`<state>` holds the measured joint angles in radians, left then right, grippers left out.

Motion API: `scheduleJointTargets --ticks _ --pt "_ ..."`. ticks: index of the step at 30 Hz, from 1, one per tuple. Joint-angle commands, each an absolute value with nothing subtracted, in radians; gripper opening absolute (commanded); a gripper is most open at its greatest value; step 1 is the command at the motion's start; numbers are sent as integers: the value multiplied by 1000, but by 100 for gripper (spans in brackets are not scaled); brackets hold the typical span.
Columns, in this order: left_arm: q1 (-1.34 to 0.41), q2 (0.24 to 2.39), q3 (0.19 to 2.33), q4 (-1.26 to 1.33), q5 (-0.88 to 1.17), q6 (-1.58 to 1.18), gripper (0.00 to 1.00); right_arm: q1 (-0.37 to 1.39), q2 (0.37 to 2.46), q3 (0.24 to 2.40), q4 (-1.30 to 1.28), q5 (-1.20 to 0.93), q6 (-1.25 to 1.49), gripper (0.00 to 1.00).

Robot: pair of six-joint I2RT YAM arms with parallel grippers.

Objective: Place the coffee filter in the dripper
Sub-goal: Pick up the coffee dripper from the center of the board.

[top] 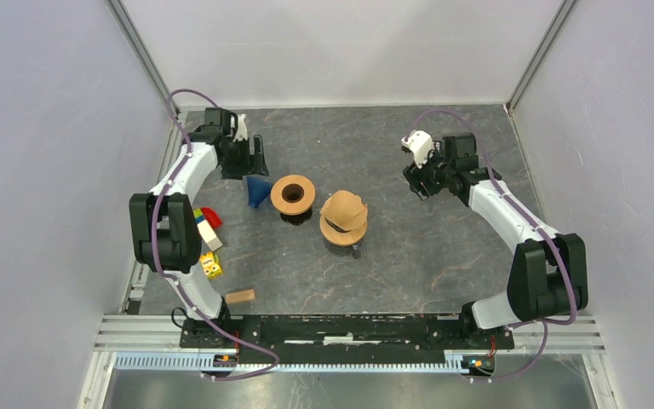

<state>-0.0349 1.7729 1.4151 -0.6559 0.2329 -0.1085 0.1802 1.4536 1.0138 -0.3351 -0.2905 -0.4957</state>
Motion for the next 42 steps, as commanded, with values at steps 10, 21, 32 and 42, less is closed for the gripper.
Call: scheduleJointTargets --ticks 10,21,32,42 --pt "-32 1865 1472 -747 217 -85 81 166 1411 996 -305 -371 -506 65" --pt "-32 1814 1430 -760 229 -51 66 160 1424 994 -308 -391 -504 65" --pt "-31 1783 1411 -808 225 -7 49 155 1430 991 -310 -400 -503 65" --pt "-32 1723 1350 -796 160 50 54 153 1439 992 -312 -409 -503 65"
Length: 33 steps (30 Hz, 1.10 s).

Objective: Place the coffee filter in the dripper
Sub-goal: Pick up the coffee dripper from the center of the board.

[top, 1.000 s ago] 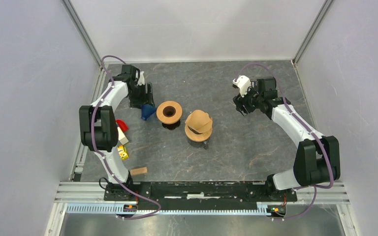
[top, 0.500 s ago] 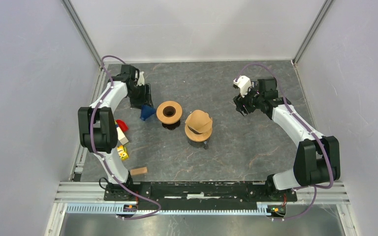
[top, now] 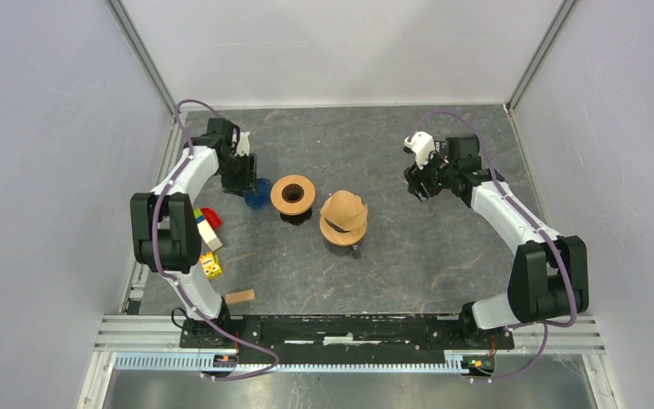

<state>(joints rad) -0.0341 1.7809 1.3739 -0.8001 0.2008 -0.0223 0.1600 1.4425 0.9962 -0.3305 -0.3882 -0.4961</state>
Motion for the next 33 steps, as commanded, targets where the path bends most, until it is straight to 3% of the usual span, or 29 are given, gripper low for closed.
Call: scheduleJointTargets --ticks 1,12,20,33 --pt "-32 1717 1340 -785 152 53 55 153 1440 992 -313 -410 -503 65" --pt "-41 1720 1324 -652 90 129 60 152 1444 994 -320 -418 -503 65" --pt "-72 1687 1232 -493 46 251 56 147 1459 1000 -327 -425 -500 65" --pt "-94 1626 1140 -391 8 317 28 146 1473 1012 -340 -434 -494 65"
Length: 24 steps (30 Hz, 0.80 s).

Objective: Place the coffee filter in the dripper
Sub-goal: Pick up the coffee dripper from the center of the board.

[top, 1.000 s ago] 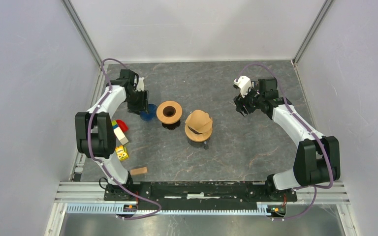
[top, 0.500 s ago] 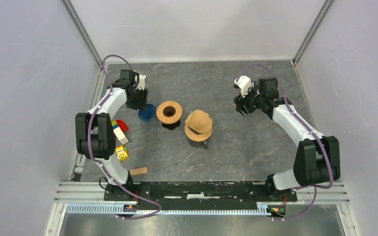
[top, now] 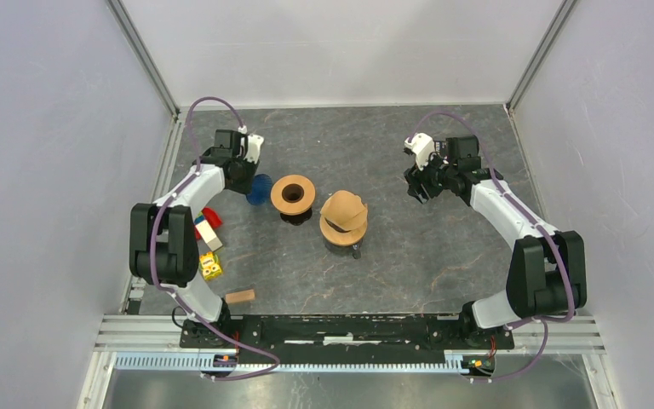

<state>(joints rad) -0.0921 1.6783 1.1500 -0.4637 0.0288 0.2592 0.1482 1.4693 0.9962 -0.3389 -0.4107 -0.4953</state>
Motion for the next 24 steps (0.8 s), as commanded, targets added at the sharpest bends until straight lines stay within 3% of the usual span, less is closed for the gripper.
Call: scheduleJointTargets --ticks 1,9,14,24 --pt "-94 1625 1138 -388 6 316 27 146 1470 1013 -341 -436 -494 65" --pt "-94 1637 1148 -373 3 301 17 145 1449 1010 -341 -438 -492 66" --pt "-94 1626 1166 -393 5 299 2 145 1450 1013 -345 -439 -492 66" --pt "-92 1530 1286 -603 30 225 2 145 1421 1021 -339 -462 -509 66"
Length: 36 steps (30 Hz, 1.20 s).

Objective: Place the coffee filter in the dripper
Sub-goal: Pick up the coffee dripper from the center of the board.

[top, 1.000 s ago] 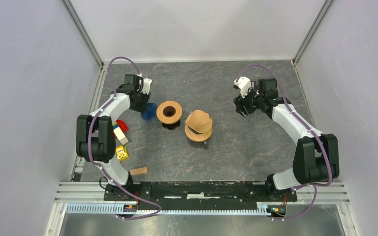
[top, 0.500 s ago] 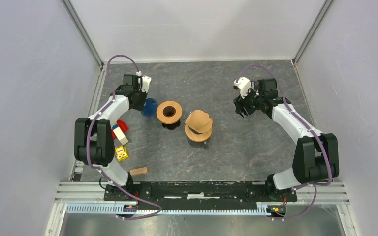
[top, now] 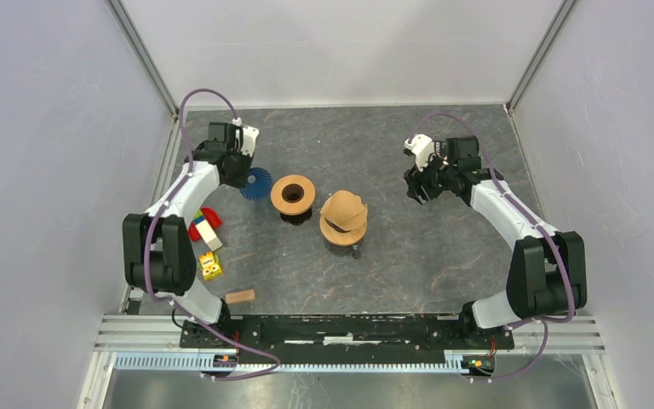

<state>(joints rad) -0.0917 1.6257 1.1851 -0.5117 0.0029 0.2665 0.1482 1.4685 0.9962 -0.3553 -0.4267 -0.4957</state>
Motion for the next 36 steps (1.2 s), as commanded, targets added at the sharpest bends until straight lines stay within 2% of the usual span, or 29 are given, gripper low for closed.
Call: scheduleJointTargets --ticks 1,13,25,30,36 --pt "-91 1518 1302 -628 35 220 2 145 1410 1024 -334 -469 -513 66" --pt "-89 1454 1574 -1009 270 133 2 212 1367 1305 -406 -550 -579 66" --pt "-91 1511 1624 -1069 543 41 2 549 1410 1538 -511 -438 -703 68" --pt "-103 1556 1626 -1069 597 9 2 740 1483 1634 -596 -301 -835 68" --pt "-108 1612 1625 -1074 608 -24 2 874 1577 1715 -673 -237 -900 65"
